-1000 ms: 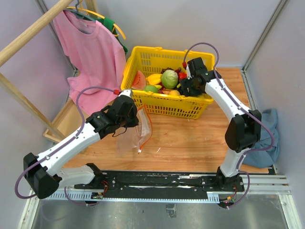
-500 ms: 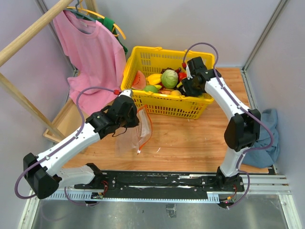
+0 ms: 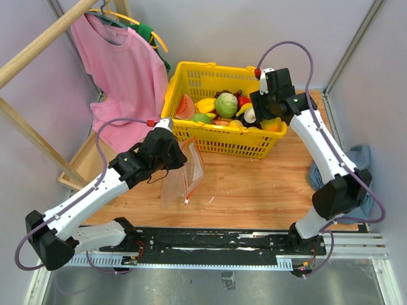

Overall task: Place the food in the zip-top bag and seal the zipper
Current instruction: Pick up the fake fruit from the bin, then place the fake fruit in the zipper food storage bag.

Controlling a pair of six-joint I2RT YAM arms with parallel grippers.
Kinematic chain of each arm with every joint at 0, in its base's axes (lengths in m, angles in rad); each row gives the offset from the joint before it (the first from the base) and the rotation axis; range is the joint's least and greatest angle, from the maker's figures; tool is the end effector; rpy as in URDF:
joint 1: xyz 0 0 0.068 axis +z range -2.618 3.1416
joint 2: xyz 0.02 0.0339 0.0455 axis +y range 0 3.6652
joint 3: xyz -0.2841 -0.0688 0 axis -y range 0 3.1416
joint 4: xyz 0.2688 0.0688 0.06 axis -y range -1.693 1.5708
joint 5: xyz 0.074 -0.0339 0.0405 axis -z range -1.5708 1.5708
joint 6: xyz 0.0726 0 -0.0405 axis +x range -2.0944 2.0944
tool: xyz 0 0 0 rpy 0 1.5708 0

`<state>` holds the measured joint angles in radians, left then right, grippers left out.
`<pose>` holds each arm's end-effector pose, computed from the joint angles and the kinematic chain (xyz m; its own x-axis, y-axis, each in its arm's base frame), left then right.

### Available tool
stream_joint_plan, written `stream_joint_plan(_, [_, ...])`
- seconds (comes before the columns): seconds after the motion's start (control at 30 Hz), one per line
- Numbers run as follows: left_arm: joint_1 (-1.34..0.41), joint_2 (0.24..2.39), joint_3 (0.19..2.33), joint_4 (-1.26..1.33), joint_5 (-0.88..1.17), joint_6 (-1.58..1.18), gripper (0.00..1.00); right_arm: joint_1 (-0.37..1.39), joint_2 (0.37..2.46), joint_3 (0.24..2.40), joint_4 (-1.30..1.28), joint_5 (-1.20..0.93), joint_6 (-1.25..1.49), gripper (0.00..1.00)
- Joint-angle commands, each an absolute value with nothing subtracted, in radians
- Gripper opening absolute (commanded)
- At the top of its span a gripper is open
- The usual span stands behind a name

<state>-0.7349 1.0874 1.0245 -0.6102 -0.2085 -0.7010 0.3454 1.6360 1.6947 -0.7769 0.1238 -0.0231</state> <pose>0.2129 -0.1722 0.3176 -0.6991 -0.2187 -0.6807 0.1112 0.9072 -0.4057 0.3919 0.1315 0.3766 -0.6133 -0.2450 -0.7509 -0.2627 0.9598 -0.0986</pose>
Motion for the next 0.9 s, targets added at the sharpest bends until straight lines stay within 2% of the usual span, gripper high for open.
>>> stream_joint_plan(0.0, [-0.729,1.048,1.0,-0.538,-0.186,-0.747,0.0,0.36,1.552,1.662,-0.681,0.094,0.016,0.14])
stream_joint_plan(0.47, [-0.729,0.984,0.881,-0.346,-0.115,-0.904,0.0,0.428,1.26,1.401,-0.287,-0.108,0.215,0.09])
stream_joint_plan(0.87, [-0.729,0.946,0.848,-0.313,-0.162,-0.957,0.0,0.711,1.142,1.191,0.032,-0.136,0.355,0.09])
